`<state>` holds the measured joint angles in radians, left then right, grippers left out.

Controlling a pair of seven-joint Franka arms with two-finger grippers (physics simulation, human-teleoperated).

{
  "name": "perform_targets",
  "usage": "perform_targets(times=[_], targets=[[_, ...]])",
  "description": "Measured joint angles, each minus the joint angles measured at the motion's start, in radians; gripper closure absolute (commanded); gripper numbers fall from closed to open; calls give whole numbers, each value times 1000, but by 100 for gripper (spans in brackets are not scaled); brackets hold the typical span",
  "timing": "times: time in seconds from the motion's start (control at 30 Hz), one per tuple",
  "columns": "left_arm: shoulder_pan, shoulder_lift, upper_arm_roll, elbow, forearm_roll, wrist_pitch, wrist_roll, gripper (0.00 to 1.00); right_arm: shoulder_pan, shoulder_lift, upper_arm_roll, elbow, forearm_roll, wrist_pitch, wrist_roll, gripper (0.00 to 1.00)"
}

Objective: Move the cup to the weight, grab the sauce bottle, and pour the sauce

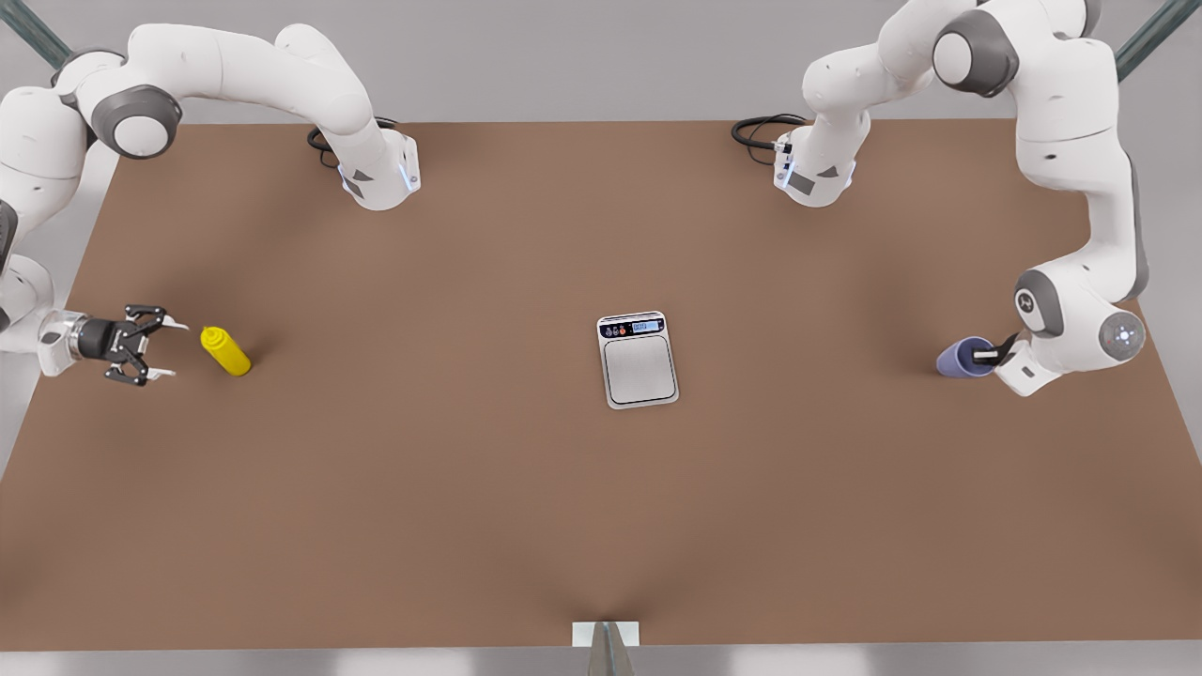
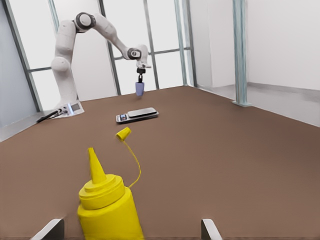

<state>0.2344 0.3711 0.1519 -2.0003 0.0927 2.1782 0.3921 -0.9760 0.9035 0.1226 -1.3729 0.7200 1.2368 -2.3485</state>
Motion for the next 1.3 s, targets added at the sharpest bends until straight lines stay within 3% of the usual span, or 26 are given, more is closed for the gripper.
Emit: perform_targets(times=[0.13,0.37,0.43,0.6,0.87,0.9,0.93,0.97,1.1,1.3], targets=[[-147,-97,-18,0,-49,-141,-141,79,-3,-1,0,-14,-26,0,-81,0],[-178,-109,-370,0,-136,-152,-610,79,33,-6,0,-80,-75,31,-234,0],[-177,-104,-419,2,-160,-149,-681,79,49,-9,3,-101,-80,50,-246,0],[-220,-90,-439,27,-213,-145,-785,79,78,-11,9,-131,-76,84,-247,0],[-482,2,-442,89,-293,39,-1203,79,126,-14,11,-160,-70,118,-247,0],[-521,3,-442,88,-283,60,-1285,79,126,-14,11,-160,-68,118,-245,26],[-553,3,-442,87,-263,63,-1354,79,130,-14,11,-160,-68,118,-234,42],[-570,4,-442,84,-245,63,-1370,79,138,-14,11,-165,-68,126,-231,48],[-599,41,-442,79,-206,60,-1371,79,145,-14,12,-166,-68,127,-244,57],[-621,43,-442,74,-190,62,-1401,79,136,-54,46,-157,-71,85,-194,58]])
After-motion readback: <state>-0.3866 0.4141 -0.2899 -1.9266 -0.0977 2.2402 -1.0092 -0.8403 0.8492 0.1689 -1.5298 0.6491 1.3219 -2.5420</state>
